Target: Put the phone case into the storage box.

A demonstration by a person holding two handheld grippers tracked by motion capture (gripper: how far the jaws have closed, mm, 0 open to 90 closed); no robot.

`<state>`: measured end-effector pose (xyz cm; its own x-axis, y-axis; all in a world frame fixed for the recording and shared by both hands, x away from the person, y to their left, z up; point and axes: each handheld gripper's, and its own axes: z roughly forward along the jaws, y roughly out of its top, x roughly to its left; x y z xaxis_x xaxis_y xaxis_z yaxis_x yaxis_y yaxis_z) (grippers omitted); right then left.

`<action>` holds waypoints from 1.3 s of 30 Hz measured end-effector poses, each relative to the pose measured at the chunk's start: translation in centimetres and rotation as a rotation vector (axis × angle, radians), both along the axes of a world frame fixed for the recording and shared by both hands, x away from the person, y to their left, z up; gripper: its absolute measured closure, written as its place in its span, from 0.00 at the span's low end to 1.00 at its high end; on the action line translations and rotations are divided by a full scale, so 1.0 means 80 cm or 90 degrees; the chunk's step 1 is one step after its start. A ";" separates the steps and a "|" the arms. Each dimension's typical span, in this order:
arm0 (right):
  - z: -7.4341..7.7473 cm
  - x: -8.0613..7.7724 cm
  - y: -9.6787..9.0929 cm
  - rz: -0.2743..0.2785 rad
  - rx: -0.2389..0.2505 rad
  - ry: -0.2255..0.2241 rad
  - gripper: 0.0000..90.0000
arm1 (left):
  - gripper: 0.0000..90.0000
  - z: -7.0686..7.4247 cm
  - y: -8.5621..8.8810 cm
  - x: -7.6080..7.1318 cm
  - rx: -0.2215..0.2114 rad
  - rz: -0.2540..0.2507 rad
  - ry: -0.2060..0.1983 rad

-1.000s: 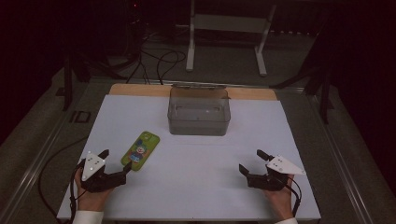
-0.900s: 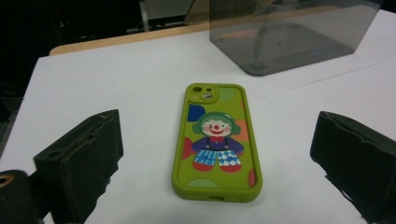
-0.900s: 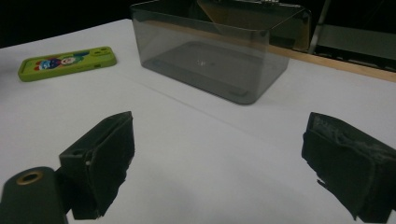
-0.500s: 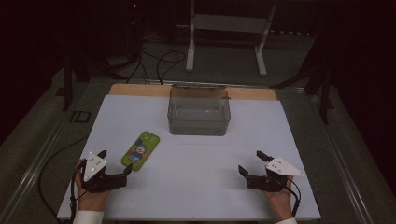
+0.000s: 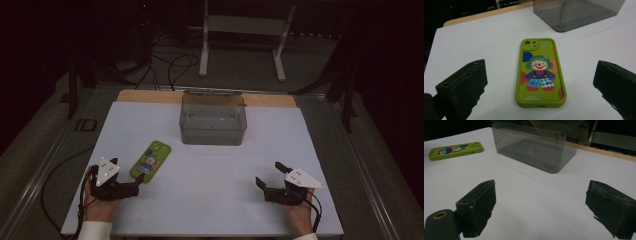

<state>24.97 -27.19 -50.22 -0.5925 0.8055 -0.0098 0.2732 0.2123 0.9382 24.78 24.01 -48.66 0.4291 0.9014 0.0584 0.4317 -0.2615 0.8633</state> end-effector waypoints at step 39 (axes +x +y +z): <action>0.000 -0.001 -0.001 -0.002 -0.001 0.002 0.10 | 0.00 -0.004 -0.028 0.097 0.108 -0.015 0.203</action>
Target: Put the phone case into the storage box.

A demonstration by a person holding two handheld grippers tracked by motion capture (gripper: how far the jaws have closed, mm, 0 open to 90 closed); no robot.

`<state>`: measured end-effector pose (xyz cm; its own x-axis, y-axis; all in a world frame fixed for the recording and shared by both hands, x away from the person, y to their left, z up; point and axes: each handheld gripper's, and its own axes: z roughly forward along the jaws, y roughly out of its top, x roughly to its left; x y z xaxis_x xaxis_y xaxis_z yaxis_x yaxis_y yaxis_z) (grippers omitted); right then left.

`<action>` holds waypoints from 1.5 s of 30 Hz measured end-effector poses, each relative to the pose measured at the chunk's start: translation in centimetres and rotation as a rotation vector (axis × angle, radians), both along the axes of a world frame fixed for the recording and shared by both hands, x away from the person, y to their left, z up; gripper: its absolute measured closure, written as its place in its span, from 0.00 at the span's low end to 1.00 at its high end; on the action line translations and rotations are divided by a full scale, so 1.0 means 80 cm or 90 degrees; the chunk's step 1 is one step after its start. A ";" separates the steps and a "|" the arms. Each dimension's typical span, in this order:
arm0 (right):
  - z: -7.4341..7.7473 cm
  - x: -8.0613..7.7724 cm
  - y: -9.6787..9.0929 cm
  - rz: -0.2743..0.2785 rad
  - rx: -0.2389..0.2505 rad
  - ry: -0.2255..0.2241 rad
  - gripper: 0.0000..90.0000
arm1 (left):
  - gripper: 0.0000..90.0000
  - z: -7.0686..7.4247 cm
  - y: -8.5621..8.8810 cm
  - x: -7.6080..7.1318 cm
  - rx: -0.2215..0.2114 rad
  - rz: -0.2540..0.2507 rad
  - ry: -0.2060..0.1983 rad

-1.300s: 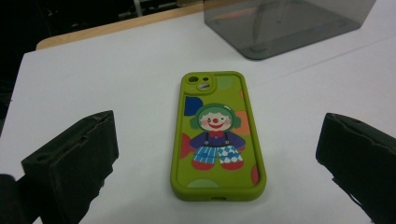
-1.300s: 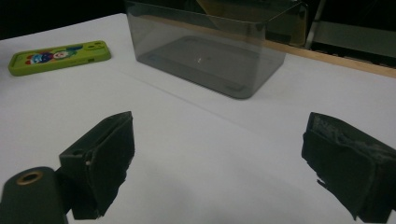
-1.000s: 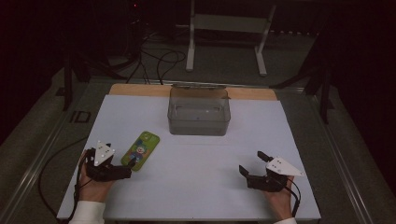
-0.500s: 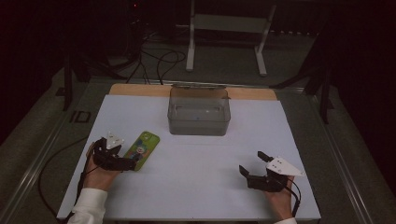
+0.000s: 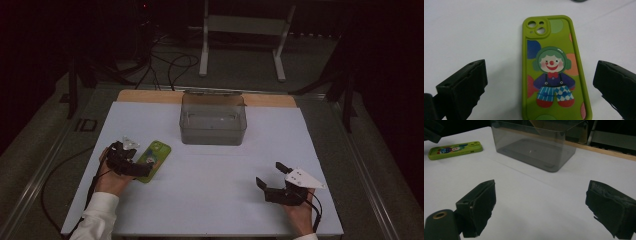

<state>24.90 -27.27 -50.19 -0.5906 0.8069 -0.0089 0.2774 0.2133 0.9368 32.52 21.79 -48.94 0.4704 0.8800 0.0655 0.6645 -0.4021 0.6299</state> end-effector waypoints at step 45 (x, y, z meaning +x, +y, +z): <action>-0.001 0.001 0.000 0.003 -0.005 0.001 0.10 | 0.12 -0.030 -0.021 0.036 0.045 -0.043 0.181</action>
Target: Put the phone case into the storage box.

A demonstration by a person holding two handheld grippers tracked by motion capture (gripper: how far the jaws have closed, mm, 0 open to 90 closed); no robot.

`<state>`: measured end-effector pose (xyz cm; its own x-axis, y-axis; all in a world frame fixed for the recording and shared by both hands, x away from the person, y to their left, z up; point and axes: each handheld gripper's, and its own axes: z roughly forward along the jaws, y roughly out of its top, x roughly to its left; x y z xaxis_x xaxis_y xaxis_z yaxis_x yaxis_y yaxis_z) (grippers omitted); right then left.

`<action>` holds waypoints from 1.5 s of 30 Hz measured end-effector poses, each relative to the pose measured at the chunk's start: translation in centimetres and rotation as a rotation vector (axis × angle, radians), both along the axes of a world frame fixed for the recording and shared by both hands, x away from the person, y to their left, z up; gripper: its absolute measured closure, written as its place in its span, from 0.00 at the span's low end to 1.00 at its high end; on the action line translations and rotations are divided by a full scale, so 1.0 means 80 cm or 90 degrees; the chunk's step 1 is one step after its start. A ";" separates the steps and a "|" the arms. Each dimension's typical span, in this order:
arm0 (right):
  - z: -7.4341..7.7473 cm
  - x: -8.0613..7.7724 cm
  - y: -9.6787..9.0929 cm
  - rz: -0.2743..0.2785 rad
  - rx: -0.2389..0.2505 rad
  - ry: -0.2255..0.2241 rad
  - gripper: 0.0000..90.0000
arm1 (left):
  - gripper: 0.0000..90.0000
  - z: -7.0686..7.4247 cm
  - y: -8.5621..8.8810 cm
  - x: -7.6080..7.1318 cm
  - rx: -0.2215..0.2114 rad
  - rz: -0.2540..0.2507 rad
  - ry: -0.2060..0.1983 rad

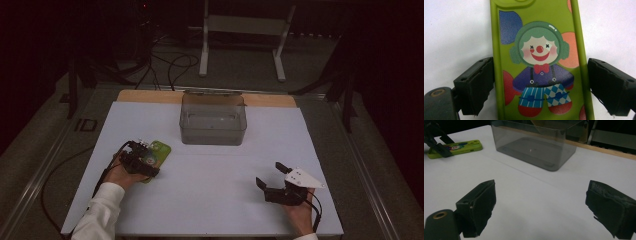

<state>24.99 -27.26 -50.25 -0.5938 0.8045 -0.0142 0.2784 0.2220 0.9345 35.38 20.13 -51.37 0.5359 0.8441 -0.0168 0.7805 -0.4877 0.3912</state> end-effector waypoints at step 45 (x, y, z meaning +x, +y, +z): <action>-0.001 0.001 0.001 0.003 -0.002 0.007 0.10 | 0.18 0.023 -0.009 -0.022 -0.092 0.052 -0.117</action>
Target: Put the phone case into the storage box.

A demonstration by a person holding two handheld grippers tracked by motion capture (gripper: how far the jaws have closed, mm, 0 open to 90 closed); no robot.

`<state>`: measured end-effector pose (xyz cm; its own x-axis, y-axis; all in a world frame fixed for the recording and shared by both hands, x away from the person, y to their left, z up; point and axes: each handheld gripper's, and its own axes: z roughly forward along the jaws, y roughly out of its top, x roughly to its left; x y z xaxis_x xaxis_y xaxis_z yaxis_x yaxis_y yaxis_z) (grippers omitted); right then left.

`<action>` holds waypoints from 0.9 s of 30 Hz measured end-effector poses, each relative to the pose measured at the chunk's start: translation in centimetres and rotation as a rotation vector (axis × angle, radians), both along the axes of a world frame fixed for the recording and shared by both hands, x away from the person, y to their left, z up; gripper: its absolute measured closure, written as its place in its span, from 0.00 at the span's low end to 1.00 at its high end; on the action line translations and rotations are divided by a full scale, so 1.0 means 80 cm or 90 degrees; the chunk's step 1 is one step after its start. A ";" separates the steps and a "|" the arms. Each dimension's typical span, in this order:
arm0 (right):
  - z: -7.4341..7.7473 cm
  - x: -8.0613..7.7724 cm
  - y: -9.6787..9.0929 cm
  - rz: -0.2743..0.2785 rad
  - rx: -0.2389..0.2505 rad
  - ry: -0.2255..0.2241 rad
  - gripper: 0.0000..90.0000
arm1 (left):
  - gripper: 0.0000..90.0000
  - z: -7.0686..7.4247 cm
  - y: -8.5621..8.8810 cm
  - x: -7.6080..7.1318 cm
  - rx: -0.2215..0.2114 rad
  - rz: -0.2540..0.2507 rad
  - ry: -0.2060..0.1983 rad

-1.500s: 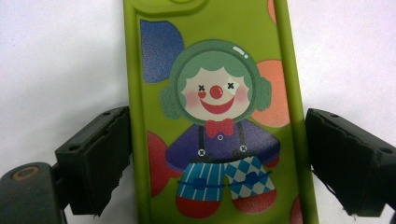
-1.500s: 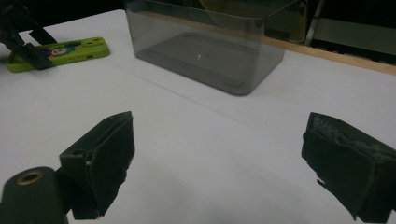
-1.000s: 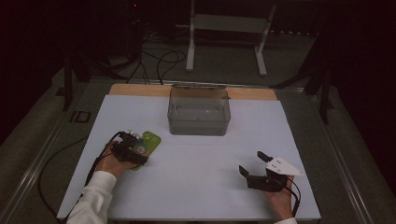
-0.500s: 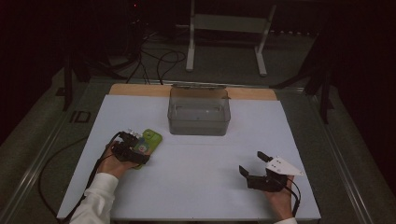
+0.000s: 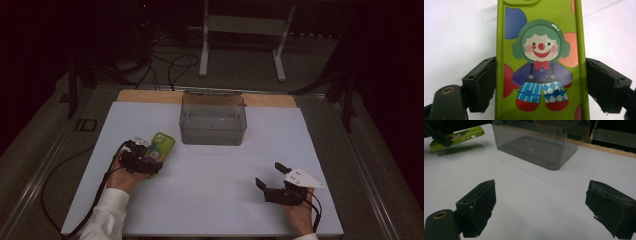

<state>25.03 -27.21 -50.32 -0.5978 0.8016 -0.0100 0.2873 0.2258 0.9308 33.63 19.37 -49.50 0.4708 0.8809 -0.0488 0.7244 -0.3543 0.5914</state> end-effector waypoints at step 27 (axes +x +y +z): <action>-0.001 0.001 0.001 0.005 -0.004 0.006 0.10 | 0.18 0.031 -0.005 -0.027 -0.059 0.037 -0.152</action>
